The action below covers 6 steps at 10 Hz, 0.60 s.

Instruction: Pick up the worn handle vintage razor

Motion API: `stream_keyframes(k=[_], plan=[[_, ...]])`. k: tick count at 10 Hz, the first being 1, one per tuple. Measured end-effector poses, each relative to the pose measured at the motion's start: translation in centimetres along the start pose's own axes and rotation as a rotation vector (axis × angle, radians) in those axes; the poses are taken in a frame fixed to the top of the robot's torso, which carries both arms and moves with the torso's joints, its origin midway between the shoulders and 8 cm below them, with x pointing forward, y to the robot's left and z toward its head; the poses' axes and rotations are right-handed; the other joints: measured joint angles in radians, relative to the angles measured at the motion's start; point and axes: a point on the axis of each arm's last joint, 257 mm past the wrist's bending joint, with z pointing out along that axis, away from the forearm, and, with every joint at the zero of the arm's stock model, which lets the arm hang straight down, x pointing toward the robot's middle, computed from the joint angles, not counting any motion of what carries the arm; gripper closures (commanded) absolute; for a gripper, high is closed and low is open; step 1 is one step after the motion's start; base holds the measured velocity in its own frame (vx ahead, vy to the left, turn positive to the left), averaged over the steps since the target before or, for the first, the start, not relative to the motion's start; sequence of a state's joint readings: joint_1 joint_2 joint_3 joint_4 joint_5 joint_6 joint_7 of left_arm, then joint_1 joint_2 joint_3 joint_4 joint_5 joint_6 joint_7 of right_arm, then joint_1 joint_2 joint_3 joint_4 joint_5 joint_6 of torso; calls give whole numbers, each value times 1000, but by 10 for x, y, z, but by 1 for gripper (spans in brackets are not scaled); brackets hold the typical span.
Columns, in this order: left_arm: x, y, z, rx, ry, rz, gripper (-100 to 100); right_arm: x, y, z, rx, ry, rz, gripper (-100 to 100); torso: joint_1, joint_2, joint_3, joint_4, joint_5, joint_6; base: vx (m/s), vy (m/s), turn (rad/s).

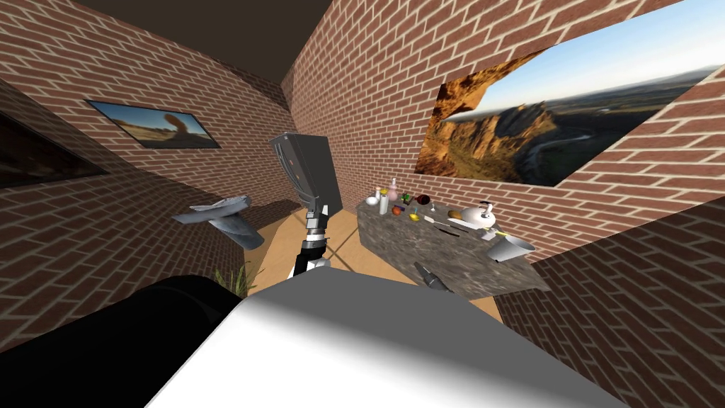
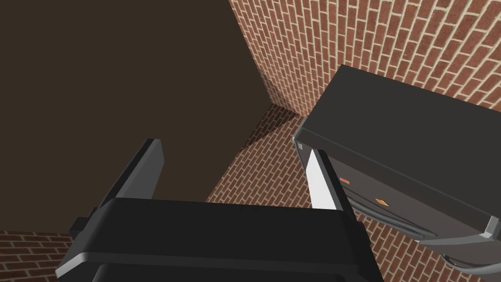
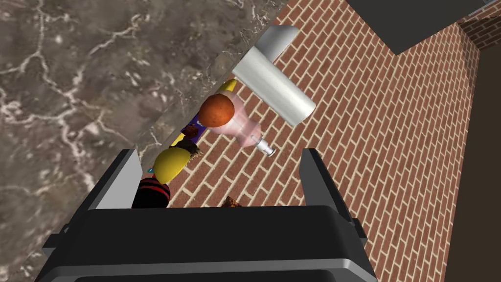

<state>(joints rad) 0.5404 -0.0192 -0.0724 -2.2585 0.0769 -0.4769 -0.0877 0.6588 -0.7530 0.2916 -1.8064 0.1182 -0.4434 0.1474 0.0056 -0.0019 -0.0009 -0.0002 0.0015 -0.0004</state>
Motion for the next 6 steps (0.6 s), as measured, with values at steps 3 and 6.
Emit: stream_keyframes(k=[3,6], plan=[[0,0,0,0,0,0,0,22,-41,-30,85,115,-87,-100,-1,0,0,0,0,0,16,65,27],[0,0,0,0,0,0,0,38,-73,-60,149,203,-151,-100,-2,0,0,0,0,0,13,50,36]])
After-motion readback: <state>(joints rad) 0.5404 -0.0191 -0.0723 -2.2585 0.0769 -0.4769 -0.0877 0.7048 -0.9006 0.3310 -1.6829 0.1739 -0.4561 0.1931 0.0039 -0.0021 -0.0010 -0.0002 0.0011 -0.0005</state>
